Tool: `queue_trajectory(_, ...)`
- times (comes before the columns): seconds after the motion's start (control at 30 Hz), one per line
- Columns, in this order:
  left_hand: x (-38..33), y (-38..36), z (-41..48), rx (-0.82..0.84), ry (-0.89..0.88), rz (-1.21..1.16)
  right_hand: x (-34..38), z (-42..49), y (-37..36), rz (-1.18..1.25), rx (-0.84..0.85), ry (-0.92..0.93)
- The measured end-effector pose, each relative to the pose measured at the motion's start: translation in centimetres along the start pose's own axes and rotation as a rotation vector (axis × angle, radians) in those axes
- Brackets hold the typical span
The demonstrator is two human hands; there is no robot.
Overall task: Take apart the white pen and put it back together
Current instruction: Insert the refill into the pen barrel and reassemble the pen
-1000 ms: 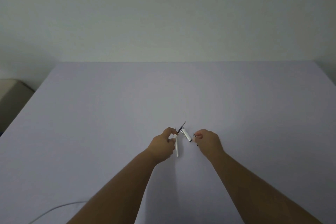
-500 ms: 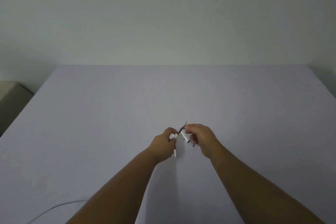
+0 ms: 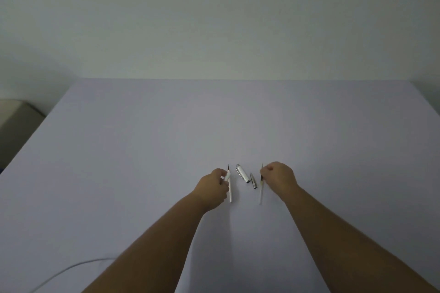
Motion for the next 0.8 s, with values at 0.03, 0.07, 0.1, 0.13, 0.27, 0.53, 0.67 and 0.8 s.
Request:
queue_trajectory(0.03,0.1,0.0,0.1,0.003,0.007,0.001,-0.2,0.1,-0.1,-0.071,0.007,0.009)
queue_trajectory(0.07,0.2,0.0,0.2,0.005,0.011,0.003,-0.3,0.2,-0.2,-0.113,0.013,0.014)
queue_trajectory(0.1,0.3,0.0,0.3,0.006,0.014,0.008,-0.3,0.4,-0.3,-0.14,0.02,0.018)
queue_trajectory(0.13,0.4,0.0,0.4,0.006,0.015,0.018,-0.3,0.6,-0.4,-0.158,0.025,0.021)
queue_trajectory(0.27,0.7,-0.1,0.8,-0.007,-0.005,0.1,-0.2,1.0,-0.8,-0.207,0.017,0.025)
queue_trajectory(0.53,0.9,0.0,1.4,-0.046,-0.019,0.138,-0.6,1.1,-0.8,-0.166,-0.007,0.015)
queue_trajectory(0.67,1.0,0.1,1.4,-0.063,-0.031,0.15,-0.9,0.9,-0.7,-0.113,-0.045,0.011)
queue_trajectory(0.8,1.0,0.3,1.3,-0.077,-0.036,0.15,-1.2,0.7,-0.5,-0.084,-0.071,0.02)
Point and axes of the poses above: each hand's wrist, its own z-axis towards the middle knuckle, its own y-axis out of the back of the hand, x = y × z, the point moved 3 cm from there along z, towards the middle knuckle, and after that the axes turned 11 degrees about z, right-handed, at the moved point
